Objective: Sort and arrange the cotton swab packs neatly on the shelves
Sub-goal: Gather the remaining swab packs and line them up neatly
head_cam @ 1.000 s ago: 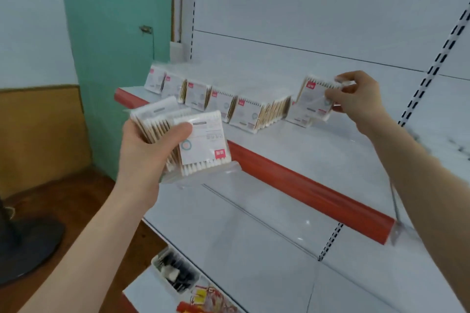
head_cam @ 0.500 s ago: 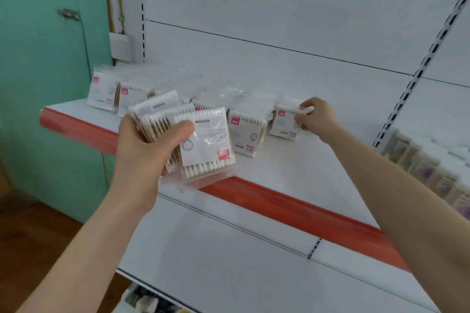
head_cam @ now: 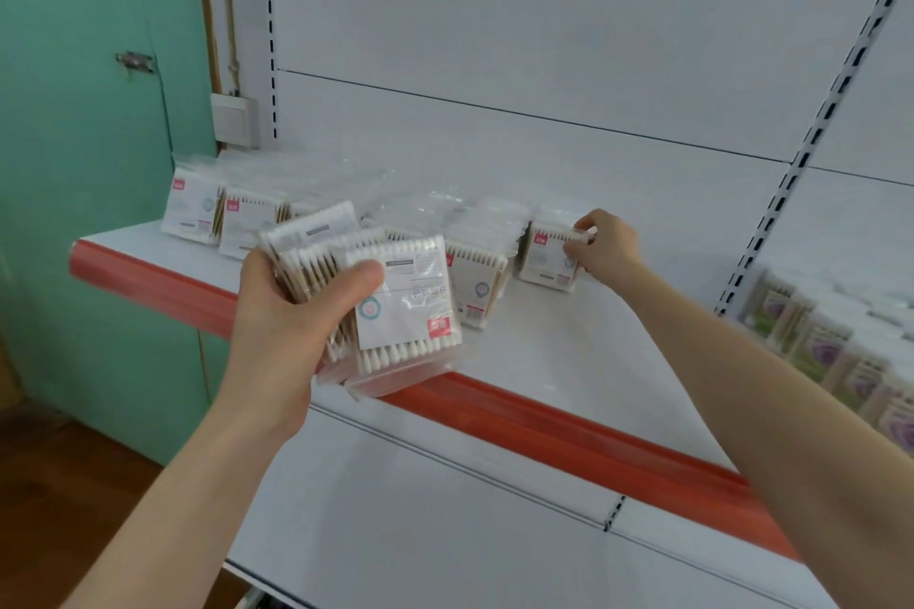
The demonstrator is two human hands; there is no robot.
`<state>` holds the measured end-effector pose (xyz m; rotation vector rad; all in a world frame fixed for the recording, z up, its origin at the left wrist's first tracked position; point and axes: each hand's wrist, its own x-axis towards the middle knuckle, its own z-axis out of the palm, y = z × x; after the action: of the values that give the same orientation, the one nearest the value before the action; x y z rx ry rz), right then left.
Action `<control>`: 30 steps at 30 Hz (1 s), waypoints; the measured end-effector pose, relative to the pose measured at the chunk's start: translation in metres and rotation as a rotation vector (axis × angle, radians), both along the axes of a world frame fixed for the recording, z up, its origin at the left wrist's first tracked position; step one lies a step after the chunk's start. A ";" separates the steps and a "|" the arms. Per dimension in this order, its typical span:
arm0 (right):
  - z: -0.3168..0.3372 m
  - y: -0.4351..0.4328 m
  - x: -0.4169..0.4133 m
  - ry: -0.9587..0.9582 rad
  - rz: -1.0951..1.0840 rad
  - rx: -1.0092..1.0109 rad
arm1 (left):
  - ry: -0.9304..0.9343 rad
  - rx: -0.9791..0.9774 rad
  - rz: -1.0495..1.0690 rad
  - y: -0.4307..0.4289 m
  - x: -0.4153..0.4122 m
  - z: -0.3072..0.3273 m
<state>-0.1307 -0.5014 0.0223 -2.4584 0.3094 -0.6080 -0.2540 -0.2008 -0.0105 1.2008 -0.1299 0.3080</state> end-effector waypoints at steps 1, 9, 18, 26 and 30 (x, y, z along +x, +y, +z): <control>0.000 0.000 -0.001 0.008 0.007 -0.006 | 0.001 0.000 0.000 -0.001 -0.001 0.001; 0.008 0.001 -0.017 0.022 0.021 -0.029 | -0.024 -0.021 -0.012 -0.010 -0.008 0.008; 0.047 0.056 -0.119 -0.138 0.447 0.352 | -0.069 -0.077 -0.083 -0.030 0.000 0.011; 0.026 0.086 -0.158 0.007 0.630 0.293 | -0.107 -0.162 -0.165 -0.055 -0.002 0.012; 0.036 0.069 -0.162 0.139 0.655 0.314 | -0.116 -0.169 -0.252 -0.057 -0.003 0.009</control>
<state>-0.2922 -0.4324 0.0582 -2.1188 -0.3223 -0.0952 -0.2571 -0.2574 -0.0010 0.9867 -0.3463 0.1637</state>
